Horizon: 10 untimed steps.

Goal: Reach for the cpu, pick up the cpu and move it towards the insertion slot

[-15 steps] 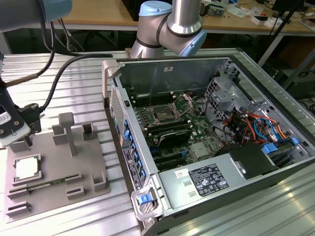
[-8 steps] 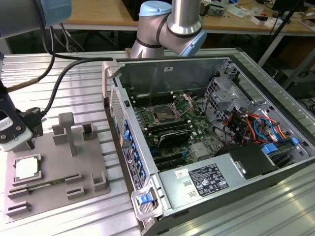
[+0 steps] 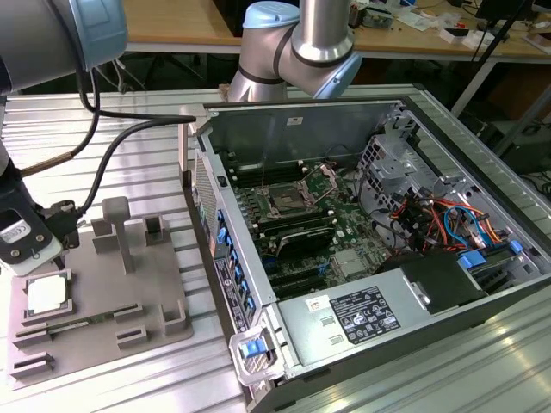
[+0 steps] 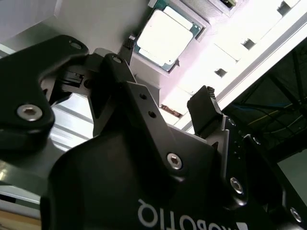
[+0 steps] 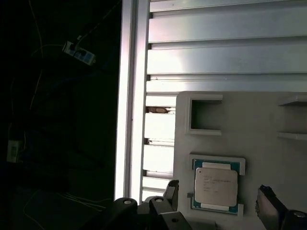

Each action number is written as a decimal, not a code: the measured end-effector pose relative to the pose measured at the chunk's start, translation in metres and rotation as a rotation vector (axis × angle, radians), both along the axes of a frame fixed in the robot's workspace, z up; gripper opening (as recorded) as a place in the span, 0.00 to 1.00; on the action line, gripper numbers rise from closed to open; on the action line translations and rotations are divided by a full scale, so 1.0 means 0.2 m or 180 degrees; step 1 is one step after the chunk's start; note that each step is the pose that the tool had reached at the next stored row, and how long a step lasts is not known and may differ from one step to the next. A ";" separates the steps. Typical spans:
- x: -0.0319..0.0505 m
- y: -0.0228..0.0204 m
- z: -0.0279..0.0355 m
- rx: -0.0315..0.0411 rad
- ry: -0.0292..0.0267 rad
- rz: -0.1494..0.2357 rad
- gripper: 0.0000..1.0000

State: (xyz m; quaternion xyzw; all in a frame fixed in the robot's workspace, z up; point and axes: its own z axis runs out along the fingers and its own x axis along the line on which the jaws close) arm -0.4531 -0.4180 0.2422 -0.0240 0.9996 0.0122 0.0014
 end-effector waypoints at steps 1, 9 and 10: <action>0.000 0.000 0.000 0.0000 0.0000 0.0000 0.73; 0.000 0.000 -0.003 0.0000 0.0000 0.0001 0.73; 0.000 0.000 -0.003 0.0000 0.0000 0.0001 0.73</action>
